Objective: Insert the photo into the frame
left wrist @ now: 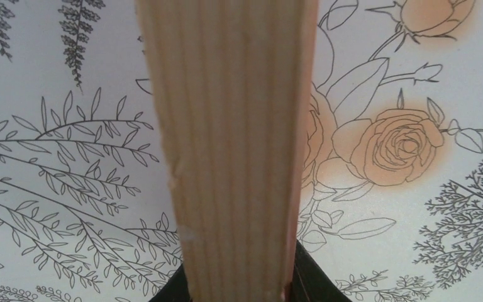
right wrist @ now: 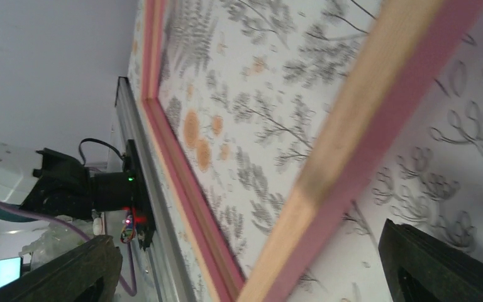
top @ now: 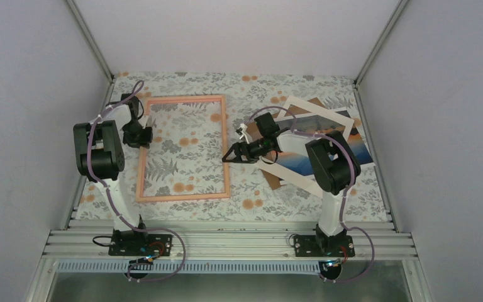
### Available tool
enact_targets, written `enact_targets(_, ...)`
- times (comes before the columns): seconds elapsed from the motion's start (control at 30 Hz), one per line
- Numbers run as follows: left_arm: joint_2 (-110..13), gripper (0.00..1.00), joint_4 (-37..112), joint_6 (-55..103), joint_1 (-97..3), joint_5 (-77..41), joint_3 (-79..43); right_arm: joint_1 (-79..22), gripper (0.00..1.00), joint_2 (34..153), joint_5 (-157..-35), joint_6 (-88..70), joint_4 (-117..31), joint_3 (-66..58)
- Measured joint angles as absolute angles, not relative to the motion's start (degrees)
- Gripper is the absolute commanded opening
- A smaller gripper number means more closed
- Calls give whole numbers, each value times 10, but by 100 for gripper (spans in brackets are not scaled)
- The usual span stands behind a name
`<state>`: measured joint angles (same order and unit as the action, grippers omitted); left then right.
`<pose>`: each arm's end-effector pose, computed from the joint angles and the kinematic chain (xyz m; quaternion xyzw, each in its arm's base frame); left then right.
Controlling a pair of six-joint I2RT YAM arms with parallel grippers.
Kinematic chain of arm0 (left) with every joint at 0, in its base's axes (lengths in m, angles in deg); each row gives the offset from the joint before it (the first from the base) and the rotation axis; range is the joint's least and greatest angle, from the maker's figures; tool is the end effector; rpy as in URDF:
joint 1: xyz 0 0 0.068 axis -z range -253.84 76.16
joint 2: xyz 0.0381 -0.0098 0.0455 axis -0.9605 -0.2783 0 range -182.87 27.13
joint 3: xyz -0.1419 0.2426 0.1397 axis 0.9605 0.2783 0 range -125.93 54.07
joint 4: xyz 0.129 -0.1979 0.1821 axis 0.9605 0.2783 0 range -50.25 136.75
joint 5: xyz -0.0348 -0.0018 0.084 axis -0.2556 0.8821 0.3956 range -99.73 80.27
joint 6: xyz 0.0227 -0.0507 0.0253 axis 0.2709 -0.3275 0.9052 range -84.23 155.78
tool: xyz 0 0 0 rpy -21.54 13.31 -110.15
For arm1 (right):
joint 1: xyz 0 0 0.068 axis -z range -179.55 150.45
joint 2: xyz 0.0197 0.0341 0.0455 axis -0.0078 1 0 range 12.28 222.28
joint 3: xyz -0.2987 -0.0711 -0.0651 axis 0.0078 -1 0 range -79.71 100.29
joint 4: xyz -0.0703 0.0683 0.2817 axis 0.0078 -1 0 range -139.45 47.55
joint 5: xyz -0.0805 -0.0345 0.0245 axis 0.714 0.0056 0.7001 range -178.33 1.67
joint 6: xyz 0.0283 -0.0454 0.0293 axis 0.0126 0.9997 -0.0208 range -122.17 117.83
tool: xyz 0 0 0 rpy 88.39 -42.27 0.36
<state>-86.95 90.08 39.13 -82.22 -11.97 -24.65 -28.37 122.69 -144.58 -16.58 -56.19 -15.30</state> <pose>0.4161 0.0594 0.1583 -0.0431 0.9982 -0.0156 0.0394 0.3472 0.2345 0.1521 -0.2288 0.8292 0.5079 0.0464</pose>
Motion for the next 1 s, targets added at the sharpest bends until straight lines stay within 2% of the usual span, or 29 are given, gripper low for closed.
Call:
enact_targets(0.1,-882,7,917,395,-822,-119,-264,-284,100,1258,-1439,-168,-564,-150)
enact_targets(0.2,-890,15,929,395,-820,-119,-276,-283,100,1269,-1443,-173,-562,-147)
enact_targets(0.4,-895,49,926,389,-812,-115,-282,-278,100,1267,-1421,-182,-559,-146)
enact_targets(0.47,-891,64,910,389,-808,-116,-279,-276,100,1261,-1406,-186,-556,-150)
enact_targets(0.6,-875,80,853,399,-802,-127,-260,-270,100,1245,-1382,-198,-552,-161)
enact_targets(0.8,-788,91,781,429,-780,-207,-234,-260,100,1213,-1372,-198,-575,-170)
enact_targets(1.0,-729,95,715,445,-660,-319,-230,-224,99,1133,-1373,-183,-602,-174)
